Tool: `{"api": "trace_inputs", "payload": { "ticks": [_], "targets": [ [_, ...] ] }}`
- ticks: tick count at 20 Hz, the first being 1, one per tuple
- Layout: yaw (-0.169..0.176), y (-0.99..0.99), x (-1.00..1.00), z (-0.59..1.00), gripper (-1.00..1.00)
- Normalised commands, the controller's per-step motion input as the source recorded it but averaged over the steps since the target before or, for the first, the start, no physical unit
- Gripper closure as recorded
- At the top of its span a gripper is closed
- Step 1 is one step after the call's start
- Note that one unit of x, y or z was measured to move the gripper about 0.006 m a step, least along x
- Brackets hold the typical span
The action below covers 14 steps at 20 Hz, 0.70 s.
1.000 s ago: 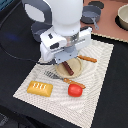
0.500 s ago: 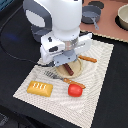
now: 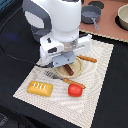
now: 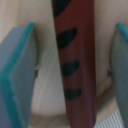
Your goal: Interact with the objects in diverse but meaningful ways.
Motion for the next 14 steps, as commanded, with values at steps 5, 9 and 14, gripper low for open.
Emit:
{"api": "trace_inputs", "payload": {
  "ticks": [5,9,14],
  "targets": [
    [-0.009,0.00,0.26,-0.14,1.00],
    [-0.049,-0.09,0.00,0.73,1.00],
    [-0.025,-0.04,-0.26,1.00,1.00]
  ]
}}
